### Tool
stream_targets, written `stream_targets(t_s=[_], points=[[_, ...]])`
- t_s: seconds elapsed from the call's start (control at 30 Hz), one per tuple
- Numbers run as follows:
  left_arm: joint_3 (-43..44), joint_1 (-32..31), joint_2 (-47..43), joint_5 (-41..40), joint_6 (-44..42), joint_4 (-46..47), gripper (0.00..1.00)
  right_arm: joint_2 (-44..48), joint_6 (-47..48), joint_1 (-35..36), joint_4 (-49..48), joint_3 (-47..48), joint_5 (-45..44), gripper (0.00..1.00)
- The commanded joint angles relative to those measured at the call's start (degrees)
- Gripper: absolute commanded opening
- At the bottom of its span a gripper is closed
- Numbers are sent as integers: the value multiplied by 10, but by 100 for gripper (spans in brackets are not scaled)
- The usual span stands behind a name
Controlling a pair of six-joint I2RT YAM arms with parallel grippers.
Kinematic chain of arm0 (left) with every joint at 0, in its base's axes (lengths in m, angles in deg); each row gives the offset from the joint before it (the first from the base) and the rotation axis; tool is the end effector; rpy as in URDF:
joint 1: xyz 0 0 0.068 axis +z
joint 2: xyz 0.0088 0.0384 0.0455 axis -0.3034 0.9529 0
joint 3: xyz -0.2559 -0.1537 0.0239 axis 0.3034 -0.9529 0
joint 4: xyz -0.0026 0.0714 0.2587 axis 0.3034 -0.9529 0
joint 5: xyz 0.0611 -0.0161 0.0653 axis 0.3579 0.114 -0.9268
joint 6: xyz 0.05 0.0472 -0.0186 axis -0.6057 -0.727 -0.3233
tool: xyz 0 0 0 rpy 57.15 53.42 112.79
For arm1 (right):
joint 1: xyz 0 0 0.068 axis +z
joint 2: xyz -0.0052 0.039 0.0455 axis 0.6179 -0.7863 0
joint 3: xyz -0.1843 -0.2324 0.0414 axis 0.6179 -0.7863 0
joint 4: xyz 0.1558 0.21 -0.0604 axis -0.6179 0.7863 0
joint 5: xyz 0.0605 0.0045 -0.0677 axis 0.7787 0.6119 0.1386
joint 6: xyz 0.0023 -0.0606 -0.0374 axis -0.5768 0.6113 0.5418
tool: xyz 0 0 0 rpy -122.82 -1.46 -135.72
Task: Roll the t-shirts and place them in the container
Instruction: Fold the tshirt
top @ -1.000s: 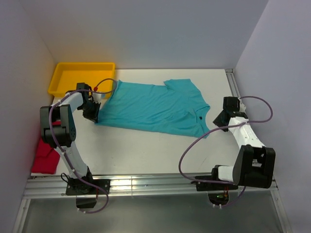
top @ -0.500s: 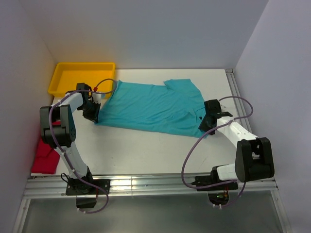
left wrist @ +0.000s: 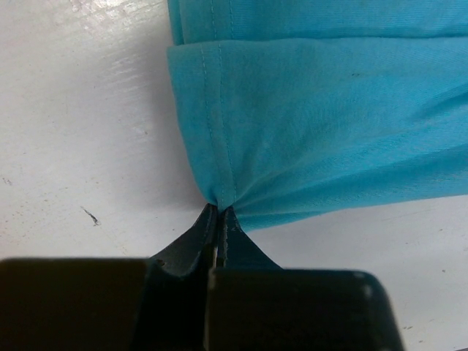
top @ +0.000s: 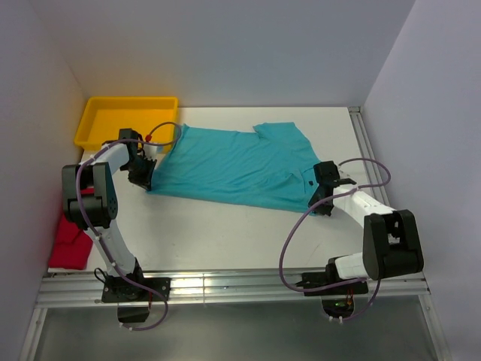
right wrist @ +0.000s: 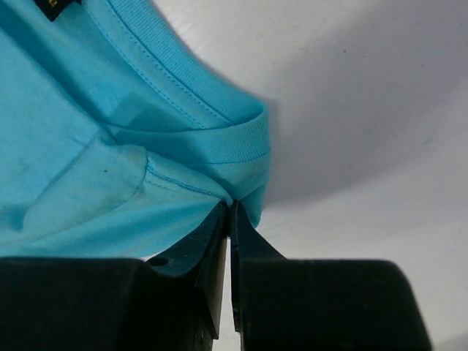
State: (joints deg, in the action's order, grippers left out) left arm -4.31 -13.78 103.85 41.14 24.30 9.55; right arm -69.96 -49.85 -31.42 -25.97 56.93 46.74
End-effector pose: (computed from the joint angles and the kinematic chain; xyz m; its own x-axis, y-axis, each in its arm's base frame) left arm 0.3830 0.0153 0.1630 -0.9238 0.2630 -0.2783 0.2980 0.9502 -0.0912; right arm 0.2388 0.0179 0.1599 -0.7582 0.5292 -0.3810 0.5373 0.8381 0.0949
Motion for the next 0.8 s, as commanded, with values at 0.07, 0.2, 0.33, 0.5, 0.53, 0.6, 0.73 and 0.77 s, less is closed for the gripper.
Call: stream_targets(t_s=[0.07,0.2,0.33,0.5,0.53,0.6,0.73,0.77], points=[[-20,-1,-9,-41,-15,-5,0,23,-14,-19,27,0,-1,10],[-24,-2,-18,-45,-18,-12,0,58,-14,-30,73,9,5,12],[-32,-6,-22,-47,-22,-18,0,110,-20,-36,104,1,18,14],[-42,-11,-26,-53,-29,-26,1,148,-42,-36,138,0,36,13],[-47,-13,-26,-54,-30,-26,2,155,-45,-37,143,0,38,13],[-51,-15,-30,-54,-34,-28,3,172,-46,-37,144,-12,52,15],[-48,-15,-30,-50,-38,-34,7,172,-48,-38,138,-37,73,26],[-48,-16,-29,-47,-38,-34,7,169,-50,-37,144,-33,68,32]])
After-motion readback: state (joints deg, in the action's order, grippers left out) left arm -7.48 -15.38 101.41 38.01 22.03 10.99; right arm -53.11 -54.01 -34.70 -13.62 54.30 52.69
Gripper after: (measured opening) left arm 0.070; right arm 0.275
